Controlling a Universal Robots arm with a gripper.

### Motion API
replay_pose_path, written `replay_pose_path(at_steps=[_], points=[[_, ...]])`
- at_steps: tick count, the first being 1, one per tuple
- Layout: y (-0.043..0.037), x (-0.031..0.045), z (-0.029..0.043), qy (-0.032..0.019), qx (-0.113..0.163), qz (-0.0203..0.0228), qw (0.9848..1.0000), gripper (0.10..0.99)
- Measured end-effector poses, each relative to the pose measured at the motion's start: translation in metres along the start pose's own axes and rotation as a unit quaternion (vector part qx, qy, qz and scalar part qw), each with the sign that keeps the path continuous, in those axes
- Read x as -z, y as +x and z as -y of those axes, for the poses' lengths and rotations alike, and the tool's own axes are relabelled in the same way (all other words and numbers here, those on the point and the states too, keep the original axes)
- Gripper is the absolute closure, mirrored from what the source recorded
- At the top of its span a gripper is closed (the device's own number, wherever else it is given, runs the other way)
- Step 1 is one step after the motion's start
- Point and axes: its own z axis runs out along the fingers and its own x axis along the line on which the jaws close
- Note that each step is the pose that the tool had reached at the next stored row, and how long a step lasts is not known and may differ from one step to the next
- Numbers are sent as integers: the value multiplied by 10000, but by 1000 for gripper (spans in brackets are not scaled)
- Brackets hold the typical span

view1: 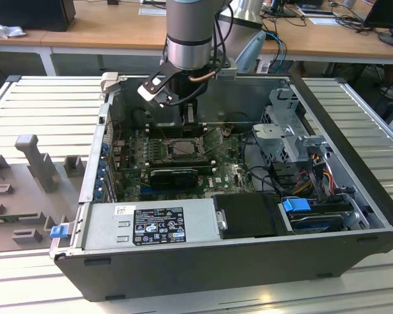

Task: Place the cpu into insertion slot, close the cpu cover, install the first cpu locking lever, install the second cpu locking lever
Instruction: 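Close the cpu cover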

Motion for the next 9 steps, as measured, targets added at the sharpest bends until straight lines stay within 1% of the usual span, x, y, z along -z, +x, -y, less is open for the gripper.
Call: replay_pose_path(at_steps=[9], points=[[1, 32, -1, 0, 3, 0, 10000, 980]])
